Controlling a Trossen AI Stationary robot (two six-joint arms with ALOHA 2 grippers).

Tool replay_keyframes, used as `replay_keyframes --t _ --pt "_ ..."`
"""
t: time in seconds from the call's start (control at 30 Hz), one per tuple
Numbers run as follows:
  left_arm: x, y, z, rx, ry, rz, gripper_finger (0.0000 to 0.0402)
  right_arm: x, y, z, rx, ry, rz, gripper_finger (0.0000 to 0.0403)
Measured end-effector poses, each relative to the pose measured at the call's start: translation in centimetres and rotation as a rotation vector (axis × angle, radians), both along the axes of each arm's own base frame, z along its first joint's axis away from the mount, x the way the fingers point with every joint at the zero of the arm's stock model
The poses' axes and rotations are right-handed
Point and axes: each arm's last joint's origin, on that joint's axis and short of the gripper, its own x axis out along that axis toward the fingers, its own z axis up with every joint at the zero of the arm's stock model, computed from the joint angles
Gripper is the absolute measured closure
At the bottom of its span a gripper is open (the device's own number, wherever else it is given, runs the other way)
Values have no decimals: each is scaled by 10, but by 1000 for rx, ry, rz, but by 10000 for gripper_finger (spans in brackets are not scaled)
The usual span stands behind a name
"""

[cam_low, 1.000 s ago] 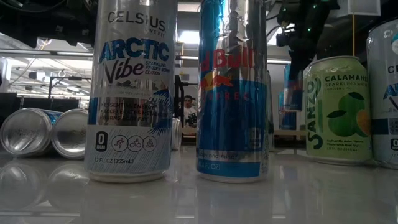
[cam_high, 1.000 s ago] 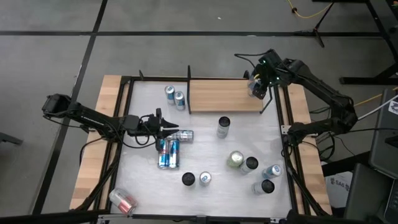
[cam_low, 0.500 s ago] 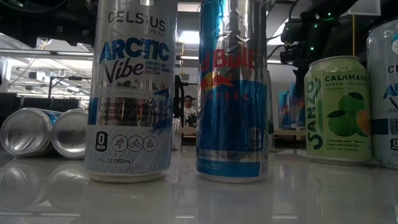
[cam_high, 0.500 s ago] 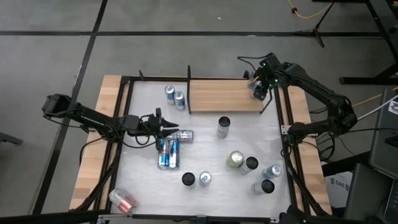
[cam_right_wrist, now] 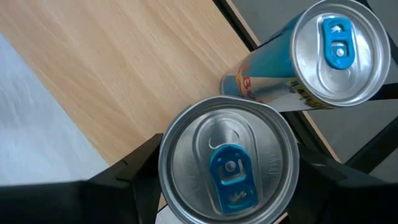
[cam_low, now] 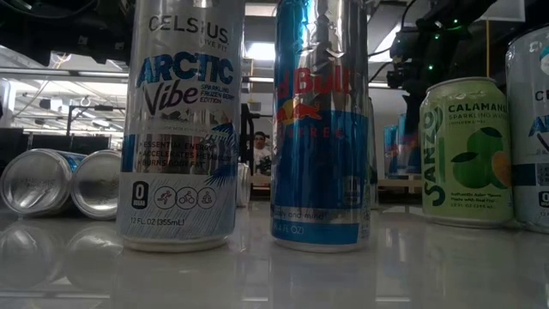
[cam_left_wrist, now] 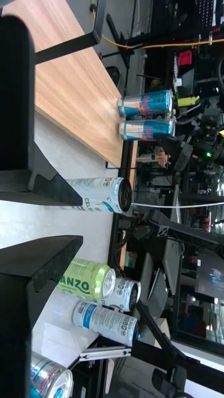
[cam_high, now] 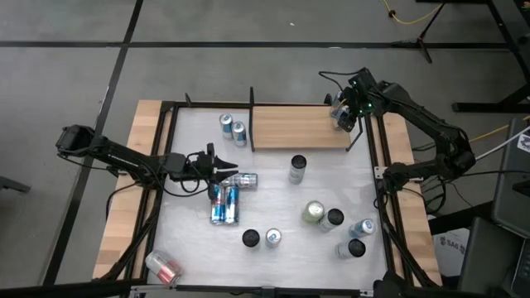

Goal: Place canned beverage on shelf
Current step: Put the blue soda can on the shelf aligned with the other blue soda can

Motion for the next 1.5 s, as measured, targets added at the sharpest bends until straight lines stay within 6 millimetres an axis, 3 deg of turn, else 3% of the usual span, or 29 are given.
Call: replay_keyframes --t 1.5 --pt "0 0 0 0 0 0 321 9 -11 -14 34 30 -11 155"
